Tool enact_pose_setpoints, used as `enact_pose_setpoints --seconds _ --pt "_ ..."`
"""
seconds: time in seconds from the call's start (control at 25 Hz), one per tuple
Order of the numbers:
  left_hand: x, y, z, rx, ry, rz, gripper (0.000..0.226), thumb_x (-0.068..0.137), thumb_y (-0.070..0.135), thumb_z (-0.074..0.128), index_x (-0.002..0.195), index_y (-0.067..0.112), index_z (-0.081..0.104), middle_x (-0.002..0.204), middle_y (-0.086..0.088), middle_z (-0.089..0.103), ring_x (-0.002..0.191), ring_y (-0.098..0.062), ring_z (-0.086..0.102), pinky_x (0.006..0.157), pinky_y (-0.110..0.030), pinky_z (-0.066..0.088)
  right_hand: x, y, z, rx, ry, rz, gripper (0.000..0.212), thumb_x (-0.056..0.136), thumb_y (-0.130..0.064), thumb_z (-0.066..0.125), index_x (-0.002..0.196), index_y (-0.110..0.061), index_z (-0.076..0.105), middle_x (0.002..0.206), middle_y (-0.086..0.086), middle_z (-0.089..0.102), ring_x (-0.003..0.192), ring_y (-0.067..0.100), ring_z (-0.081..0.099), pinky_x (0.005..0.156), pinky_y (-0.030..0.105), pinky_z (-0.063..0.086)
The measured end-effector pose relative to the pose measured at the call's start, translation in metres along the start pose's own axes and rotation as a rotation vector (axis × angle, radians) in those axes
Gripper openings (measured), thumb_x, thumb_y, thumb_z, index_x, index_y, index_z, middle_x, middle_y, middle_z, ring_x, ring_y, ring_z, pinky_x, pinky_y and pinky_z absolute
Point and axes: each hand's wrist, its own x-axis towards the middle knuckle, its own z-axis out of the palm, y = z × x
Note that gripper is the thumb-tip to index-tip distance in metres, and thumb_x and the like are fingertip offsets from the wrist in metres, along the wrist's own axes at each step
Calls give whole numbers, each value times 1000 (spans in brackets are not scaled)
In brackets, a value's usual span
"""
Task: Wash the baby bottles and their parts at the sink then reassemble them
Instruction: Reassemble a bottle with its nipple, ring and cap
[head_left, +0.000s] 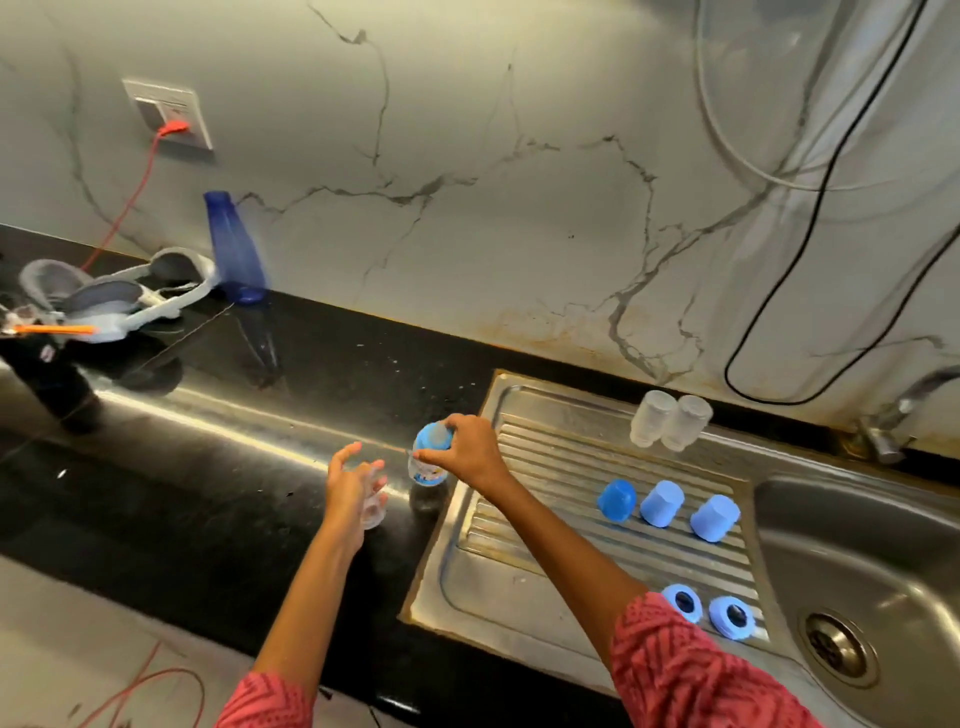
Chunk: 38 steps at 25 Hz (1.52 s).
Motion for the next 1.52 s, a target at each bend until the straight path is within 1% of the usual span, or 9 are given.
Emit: enact_pose_setpoints --seconds 0.2,0.36,0.44,0.68,0.96,1.08,1.2,1.4,1.52 --pt "-5 -8 -9 0 19 99 45 92 17 58 133 10 41 100 -8 64 76 -13 58 49 -21 42 15 -7 22 -32 -113 106 55 73 -45 76 106 -6 57 105 10 63 92 21 59 79 31 48" --pt "-22 -10 8 99 153 405 35 84 15 69 116 10 55 84 -2 60 67 -6 55 50 -15 49 4 -1 13 89 -191 138 63 74 -37 78 121 -9 48 122 11 58 103 21 57 87 30 48" --pt "-31 -15 19 259 149 657 30 83 11 69 110 11 56 92 -3 64 77 -7 60 67 -21 54 -5 6 1 128 -196 161 67 77 -32 77 130 -10 42 129 10 53 112 24 56 88 30 47" --pt "-50 -76 81 647 -135 1055 28 79 8 73 105 8 62 102 -4 64 93 -20 62 79 -37 55 -68 60 -57 467 123 199 25 95 -31 55 100 -8 59 78 8 61 65 15 58 57 22 49" --pt "-82 -124 142 731 -289 907 48 80 13 73 124 11 53 104 1 65 96 -10 58 79 -25 50 -127 127 -108 591 124 326 24 99 -29 48 102 -11 63 82 2 64 61 6 59 49 14 44" --pt "-84 -134 153 776 -327 814 38 82 14 71 117 9 57 96 2 65 89 -14 63 71 -10 43 -132 164 -128 346 152 360 22 93 -17 57 107 -2 64 82 5 59 71 14 56 66 21 48" --pt "-84 -142 153 803 -328 775 19 88 18 64 106 11 60 88 1 65 81 -22 64 61 -13 41 -129 177 -135 231 31 336 28 90 -15 61 117 -6 60 87 3 56 83 14 55 73 22 42" --pt "-76 -138 135 775 -254 665 33 84 20 68 114 12 58 102 2 61 96 -14 57 73 -19 41 -116 169 -126 237 18 251 25 90 -12 60 114 -2 62 94 14 65 82 15 56 67 20 46" --pt "-80 -134 127 710 -200 624 47 83 21 70 125 16 48 104 4 61 96 -11 58 75 -18 45 -108 160 -119 267 -8 214 24 91 -12 59 113 -3 61 78 -2 59 70 14 56 50 10 44"
